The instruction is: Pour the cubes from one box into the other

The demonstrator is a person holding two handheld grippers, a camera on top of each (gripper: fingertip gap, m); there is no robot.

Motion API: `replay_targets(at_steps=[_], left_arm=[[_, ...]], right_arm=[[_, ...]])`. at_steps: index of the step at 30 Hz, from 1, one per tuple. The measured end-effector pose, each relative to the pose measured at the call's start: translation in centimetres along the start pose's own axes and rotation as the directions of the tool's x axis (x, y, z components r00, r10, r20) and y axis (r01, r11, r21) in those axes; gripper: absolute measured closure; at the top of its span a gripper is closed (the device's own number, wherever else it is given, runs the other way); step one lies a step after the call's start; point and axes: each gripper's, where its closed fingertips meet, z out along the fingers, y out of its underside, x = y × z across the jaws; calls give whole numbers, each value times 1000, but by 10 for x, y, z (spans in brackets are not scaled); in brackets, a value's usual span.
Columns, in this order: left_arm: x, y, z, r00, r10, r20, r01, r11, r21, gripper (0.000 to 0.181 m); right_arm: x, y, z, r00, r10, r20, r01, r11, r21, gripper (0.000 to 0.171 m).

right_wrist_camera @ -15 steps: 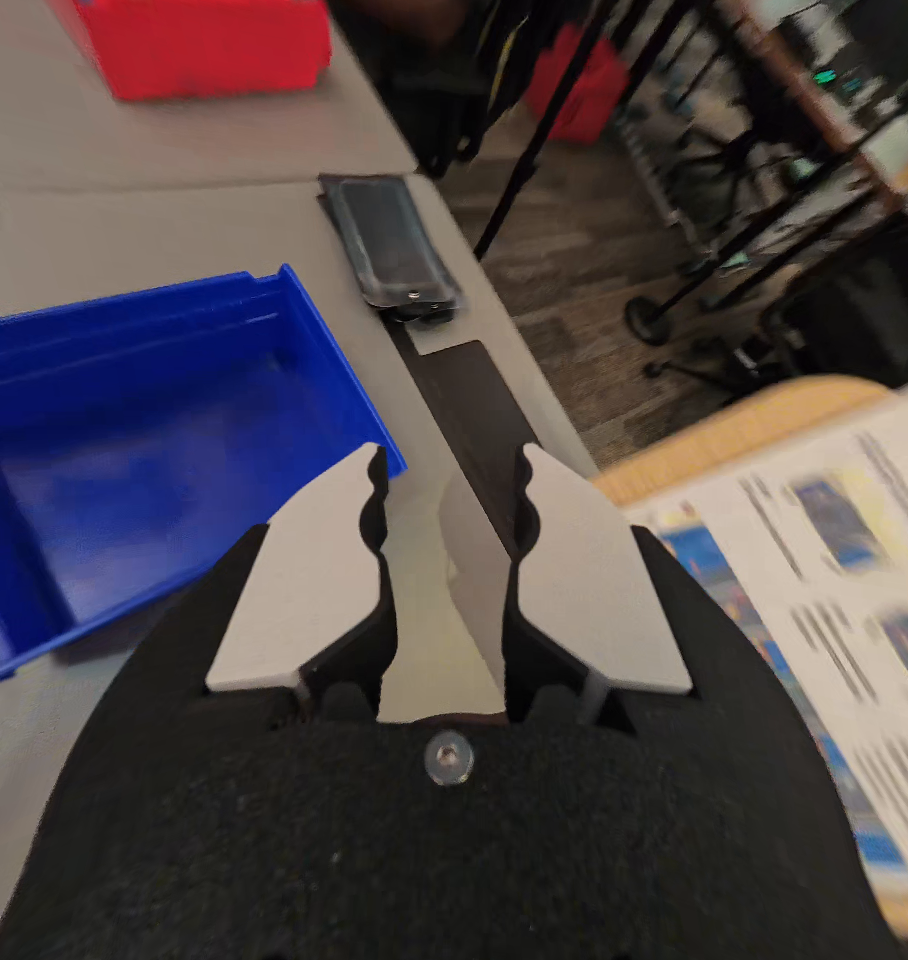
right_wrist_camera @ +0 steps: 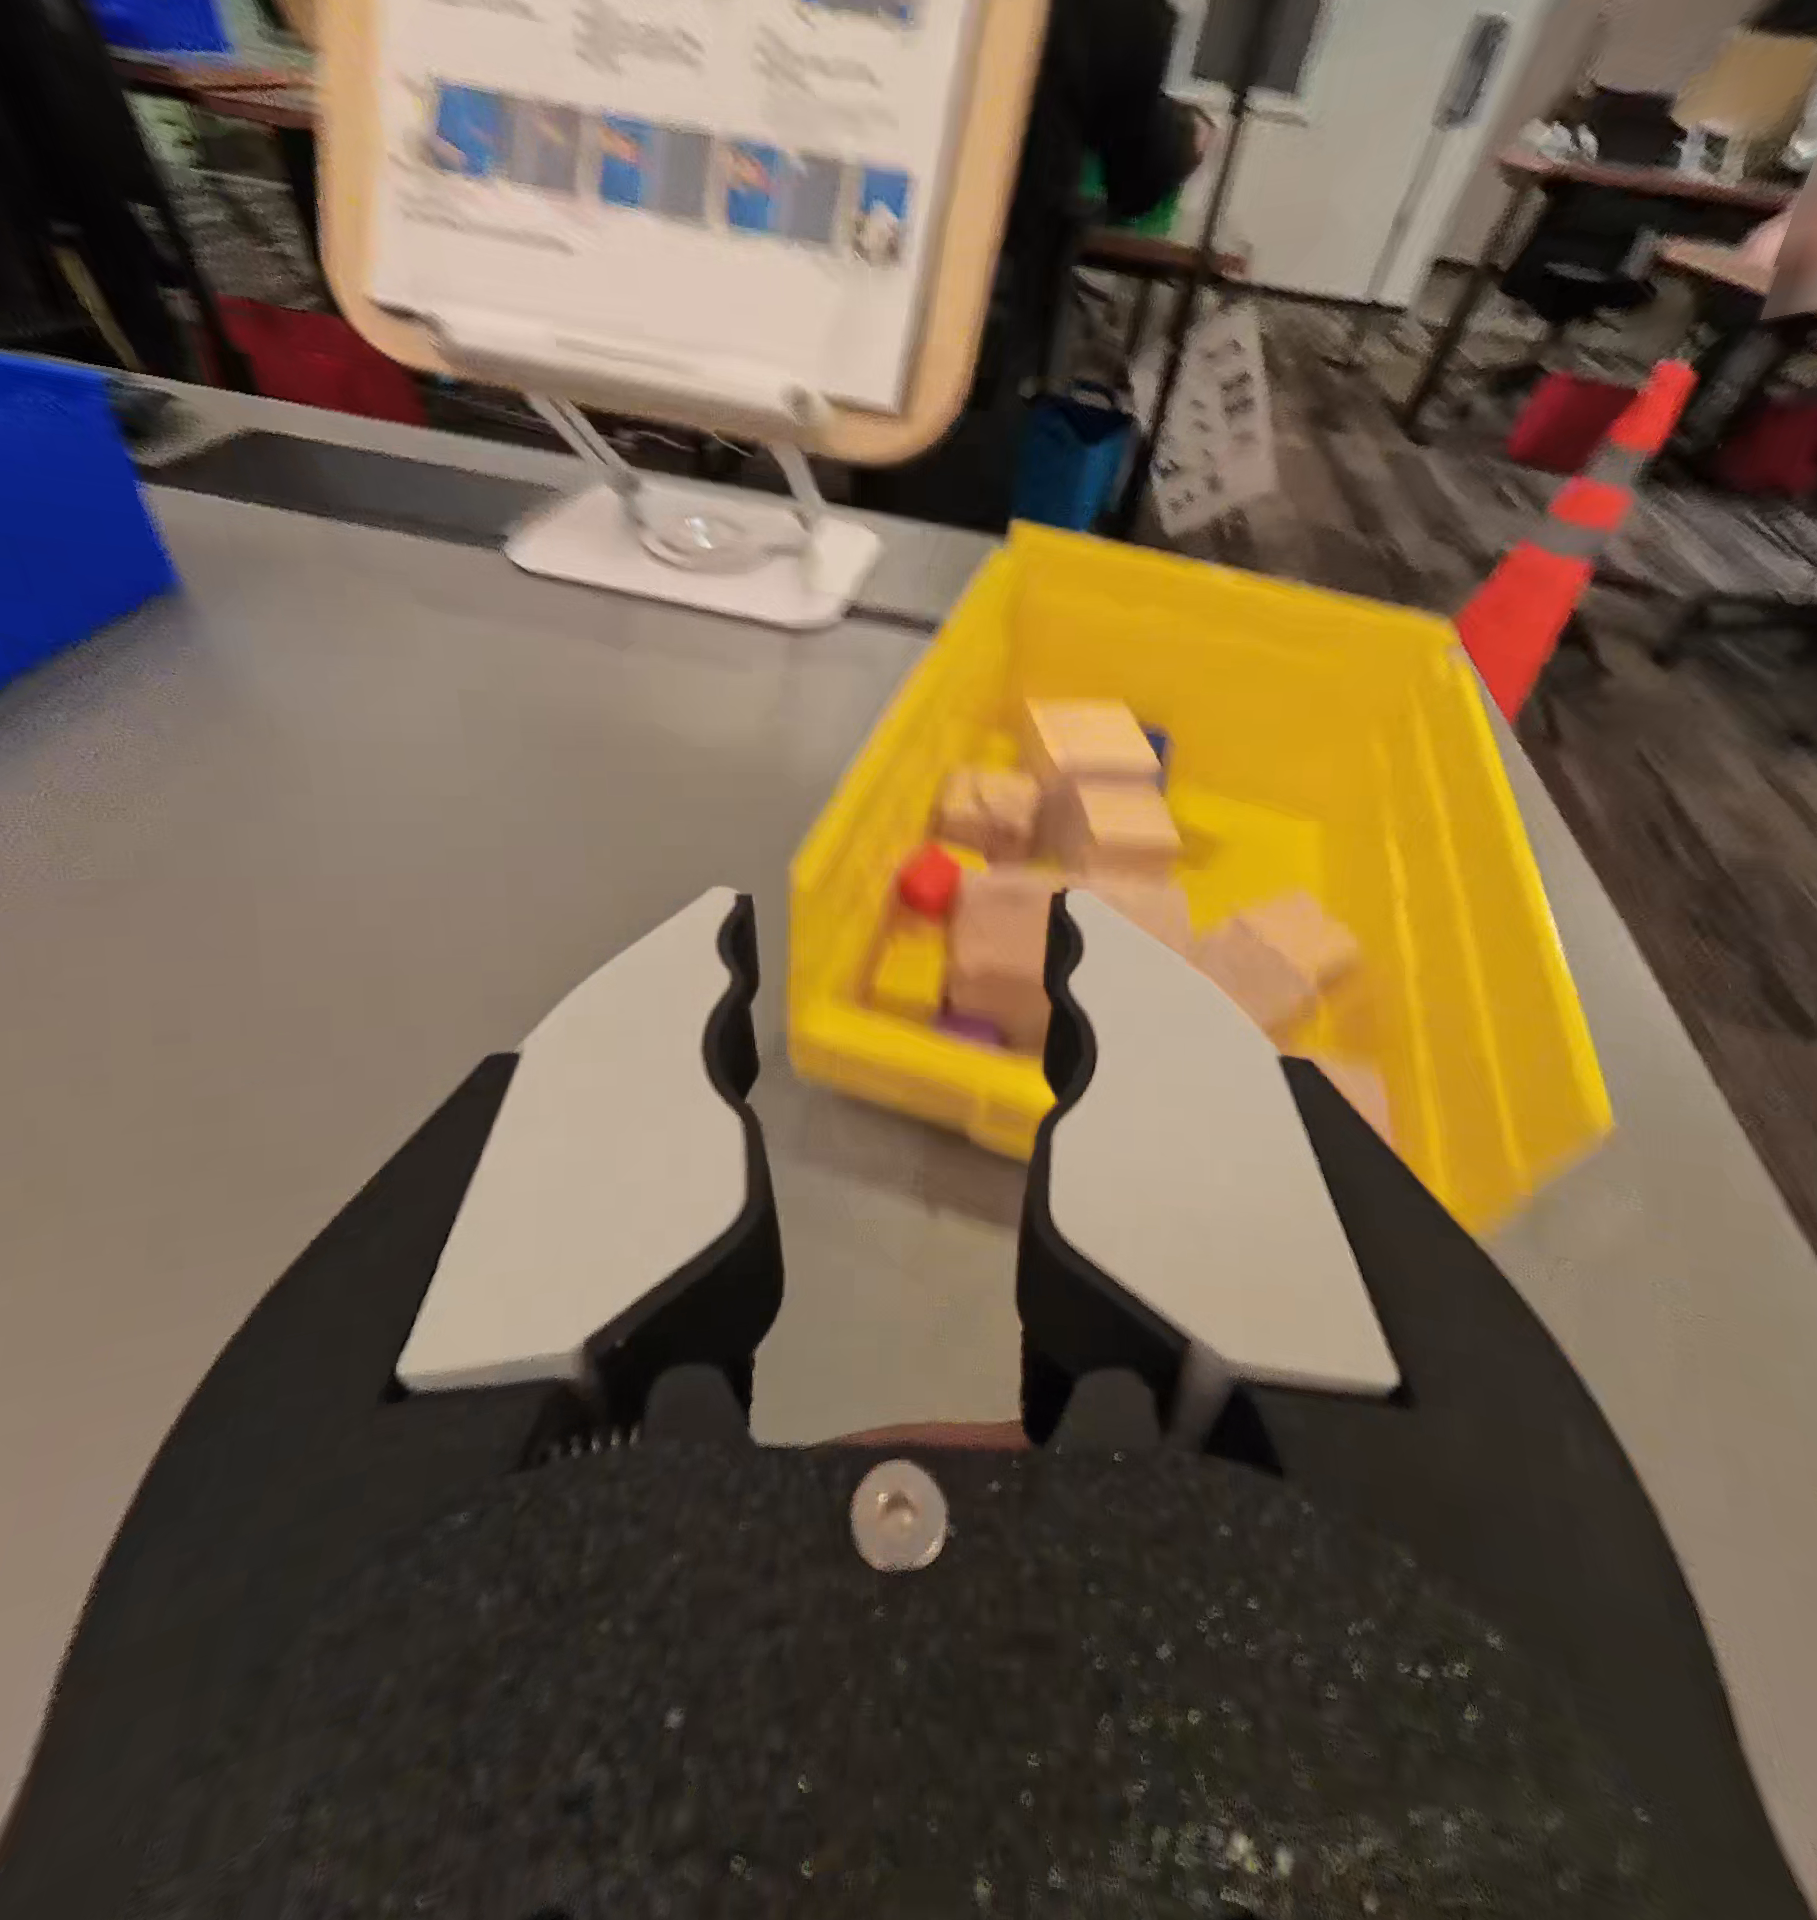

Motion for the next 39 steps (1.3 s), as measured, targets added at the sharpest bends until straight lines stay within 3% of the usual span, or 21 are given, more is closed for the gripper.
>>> replay_targets(at_steps=[3,6,11,14,39], left_arm=[[-3,28,-24,991,86,101,-90,995,31,123],[0,56,-38,989,79,123,-83,996,33,123],[17,70,-27,997,47,57,-45,998,-38,117],[14,71,-21,990,111,83,-108,993,-42,117],[21,74,-15,996,74,40,-71,995,-68,120]], right_arm=[[26,54,-30,994,54,-91,-57,998,-32,119],[42,73,-42,987,44,-155,-52,997,-53,118],[51,79,-40,978,129,-164,-135,991,-21,118],[58,88,-41,978,86,-190,-99,993,-61,117],[58,91,-44,981,72,-182,-86,994,-72,117]])
